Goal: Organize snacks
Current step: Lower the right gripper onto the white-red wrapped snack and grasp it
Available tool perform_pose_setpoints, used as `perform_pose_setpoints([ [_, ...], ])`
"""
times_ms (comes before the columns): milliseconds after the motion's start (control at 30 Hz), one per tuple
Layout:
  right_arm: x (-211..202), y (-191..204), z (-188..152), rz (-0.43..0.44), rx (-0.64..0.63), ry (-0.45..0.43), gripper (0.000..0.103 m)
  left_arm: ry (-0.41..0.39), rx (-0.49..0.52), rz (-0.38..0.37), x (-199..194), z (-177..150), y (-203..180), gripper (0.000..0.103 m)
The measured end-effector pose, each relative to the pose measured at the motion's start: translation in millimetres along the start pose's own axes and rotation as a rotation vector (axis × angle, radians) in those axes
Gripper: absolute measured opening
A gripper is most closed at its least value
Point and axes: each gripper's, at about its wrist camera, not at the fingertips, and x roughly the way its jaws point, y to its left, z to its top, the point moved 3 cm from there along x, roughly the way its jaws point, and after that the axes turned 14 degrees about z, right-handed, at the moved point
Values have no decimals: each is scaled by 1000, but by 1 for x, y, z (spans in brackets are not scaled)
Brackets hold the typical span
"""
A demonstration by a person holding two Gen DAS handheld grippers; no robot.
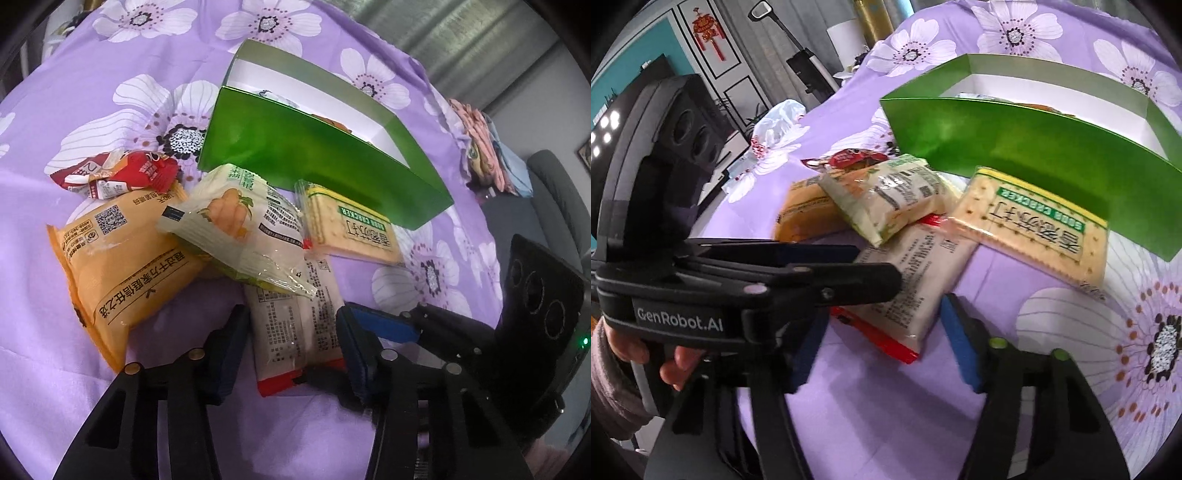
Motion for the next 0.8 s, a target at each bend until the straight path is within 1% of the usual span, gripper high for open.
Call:
perform_pose_setpoints([
  [67,-3,-5,-2,-6,7,-1,41,0,0,-1,0,-1,0,48],
  [100,-3,-7,-2,1,14,-5,39,-3,3,1,0,-1,0,48],
  [200,-4,-8,-4,-2,12,-17,35,-10,-7,3,-1,-3,0,48],
  [300,-10,-9,-9,20,39,-43,30,-13,-25,-7,-6,-5,3,48],
  [400,-15,-6,-16,27,43,-52,26,-16,-22,-8,-12,-12,1,48],
  [567,-25,2,-22,27,41,-72,25,-40,-15,-5,-25,-22,-9,48],
  [800,-48,10,-21,8,20,-121,24,-74,8,-26,-44,-22,-29,48],
])
